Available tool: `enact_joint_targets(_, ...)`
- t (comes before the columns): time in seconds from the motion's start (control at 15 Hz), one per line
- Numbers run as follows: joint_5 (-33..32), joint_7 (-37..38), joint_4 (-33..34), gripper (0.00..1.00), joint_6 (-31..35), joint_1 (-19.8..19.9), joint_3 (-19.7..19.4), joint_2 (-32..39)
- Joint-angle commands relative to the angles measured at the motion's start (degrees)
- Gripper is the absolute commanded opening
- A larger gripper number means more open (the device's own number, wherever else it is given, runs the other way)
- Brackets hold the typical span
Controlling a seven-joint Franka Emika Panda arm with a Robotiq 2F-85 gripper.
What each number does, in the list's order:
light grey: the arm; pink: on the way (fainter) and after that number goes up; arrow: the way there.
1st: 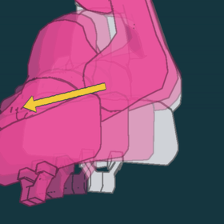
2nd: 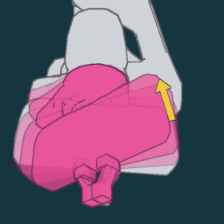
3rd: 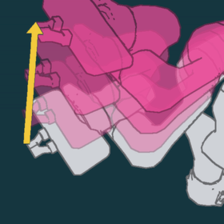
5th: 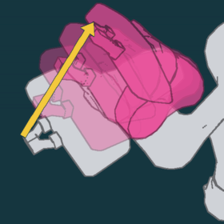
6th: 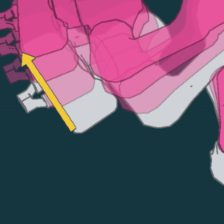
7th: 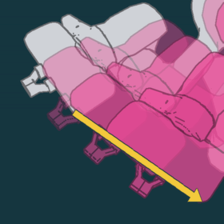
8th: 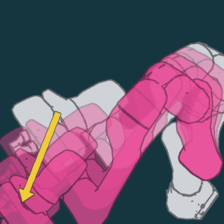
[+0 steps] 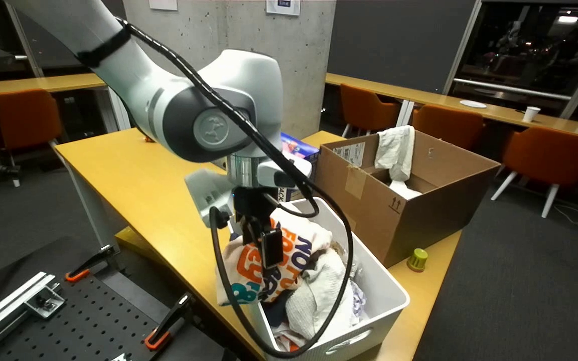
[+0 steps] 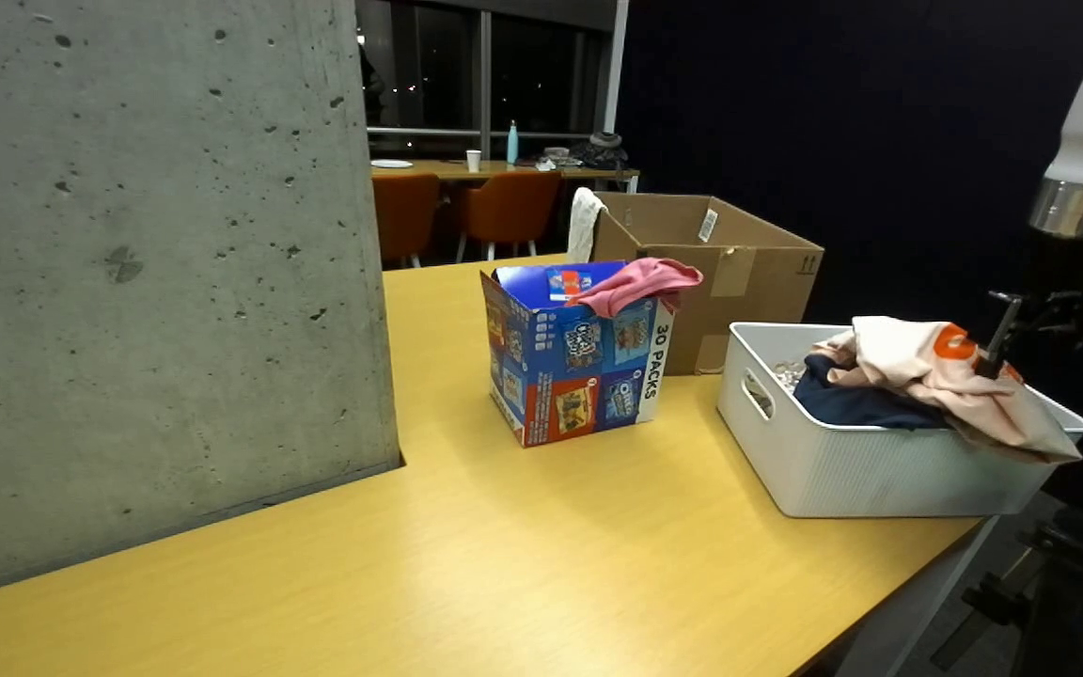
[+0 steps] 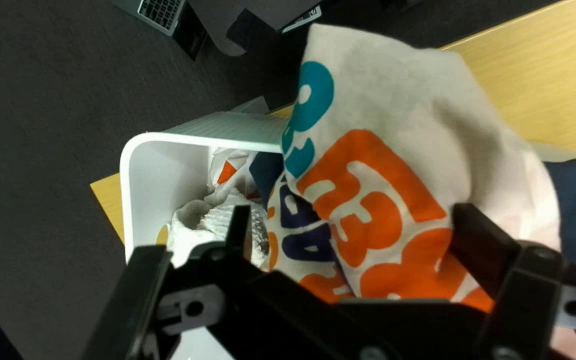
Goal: Pick up the peach shirt with the brown toy from the white basket and put it on the table
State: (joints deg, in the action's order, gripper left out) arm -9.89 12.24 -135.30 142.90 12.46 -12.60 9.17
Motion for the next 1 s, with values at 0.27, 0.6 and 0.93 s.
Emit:
enact_joint_targets(0.27, -0.44, -0.1, 1.27, 0.66, 7.37, -0.7, -2.21, 5.95)
enact_joint_targets(0.6, 0.1, -0.69, 1.29, 0.27, 6.87, -0.79, -2.09, 4.36)
enact_joint_targets(0.93, -0.24, -0.07, 3.59, 0.0, 5.42, -1.23, -2.12, 2.9)
